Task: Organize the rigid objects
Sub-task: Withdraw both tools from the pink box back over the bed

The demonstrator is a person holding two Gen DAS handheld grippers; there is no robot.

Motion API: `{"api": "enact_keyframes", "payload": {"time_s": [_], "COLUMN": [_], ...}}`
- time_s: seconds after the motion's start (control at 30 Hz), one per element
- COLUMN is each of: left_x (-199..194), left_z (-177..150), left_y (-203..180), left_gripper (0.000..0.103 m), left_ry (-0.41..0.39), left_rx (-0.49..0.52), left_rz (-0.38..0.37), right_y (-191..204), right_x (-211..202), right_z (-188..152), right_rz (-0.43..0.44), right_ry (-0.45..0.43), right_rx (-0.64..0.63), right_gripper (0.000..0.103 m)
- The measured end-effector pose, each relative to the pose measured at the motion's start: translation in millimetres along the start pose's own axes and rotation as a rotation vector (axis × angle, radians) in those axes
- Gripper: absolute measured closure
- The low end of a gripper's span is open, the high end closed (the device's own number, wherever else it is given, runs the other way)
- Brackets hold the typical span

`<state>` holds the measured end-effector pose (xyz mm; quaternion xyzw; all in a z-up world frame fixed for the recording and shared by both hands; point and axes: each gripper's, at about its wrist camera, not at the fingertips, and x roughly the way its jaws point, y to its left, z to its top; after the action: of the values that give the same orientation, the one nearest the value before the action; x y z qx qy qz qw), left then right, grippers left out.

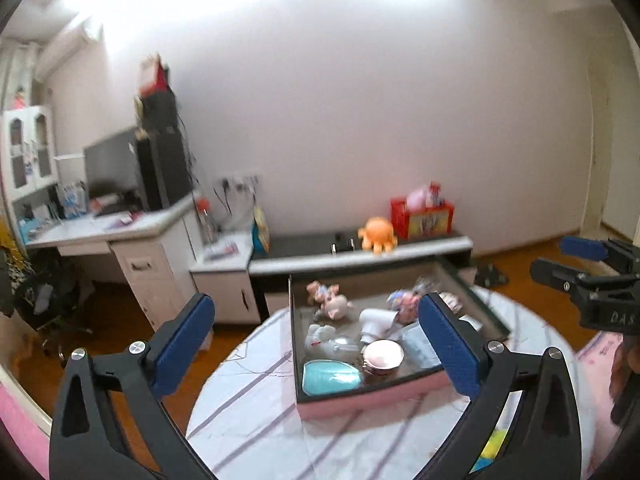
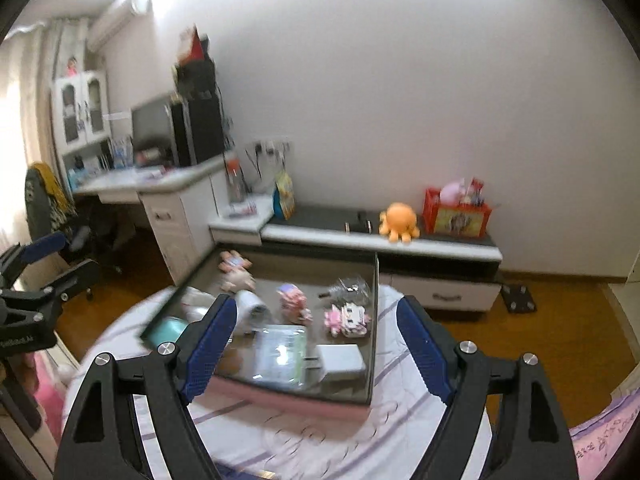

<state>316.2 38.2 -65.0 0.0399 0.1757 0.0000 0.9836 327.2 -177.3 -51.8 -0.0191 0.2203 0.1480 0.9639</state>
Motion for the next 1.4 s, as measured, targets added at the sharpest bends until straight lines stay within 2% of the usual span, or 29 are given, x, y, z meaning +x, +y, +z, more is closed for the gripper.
{"api": "enact_keyframes", "payload": {"time_s": [0.07,0.13,0.17,0.2,0.23,0.37,0.57,0.77,0.97,1.3,1.4], "left_x": [-41.0,-67.6,-78.8,-90.6,-103.6,-141.4,-183.2,-209.7,-220.6,-220.2,-213.2], "left_z": [-4.1,-9.1,-11.8,-15.0,-19.3,-38.0,-54.5,-56.4,-56.6,-58.9,-59.9], "left_y": [-7.2,-9.7,-11.2,-12.5,-14.3,-23.6,-27.5,-29.0,-28.6,-28.3,-29.3], "left_gripper": [0.0,0.0,0.0,0.0,0.0,0.0,0.0,0.0,0.0,0.0,0.0], "left_ry": [-0.077,-0.11,-0.123,-0.131,-0.147,-0.15,-0.164,-0.211,-0.223,-0.215,-0.186], "left_rx": [-0.008,-0.016,-0.024,-0.03,-0.025,-0.003,-0.027,-0.025,-0.035,-0.031,-0.021], "left_rz": [0.03,0.056,0.063,0.077,0.082,0.105,0.077,0.08,0.086,0.094,0.091], "right_y": [10.9,20.5,27.6,30.4,36.8,51.5,62.2,68.2,72.6,75.5,75.1], "right_x": [-34.5,-57.3,-74.9,-83.1,-99.3,-140.2,-168.8,-187.7,-199.8,-204.8,-202.7], "right_z": [-5.7,-11.1,-16.7,-19.9,-26.0,-43.5,-60.4,-67.8,-72.0,-80.9,-84.2], "right_rz": [0.005,0.002,-0.009,-0.022,-0.041,-0.077,-0.13,-0.134,-0.153,-0.164,-0.166], "right_ry": [-0.056,-0.108,-0.135,-0.157,-0.199,-0.271,-0.304,-0.338,-0.345,-0.334,-0.322], "right_rx": [0.004,0.004,0.002,0.004,0.0,-0.008,0.012,0.042,0.031,0.029,0.032], "right_gripper": [0.018,0.015,0.012,0.0,0.0,0.0,0.0,0.0,0.0,0.0,0.0]}}
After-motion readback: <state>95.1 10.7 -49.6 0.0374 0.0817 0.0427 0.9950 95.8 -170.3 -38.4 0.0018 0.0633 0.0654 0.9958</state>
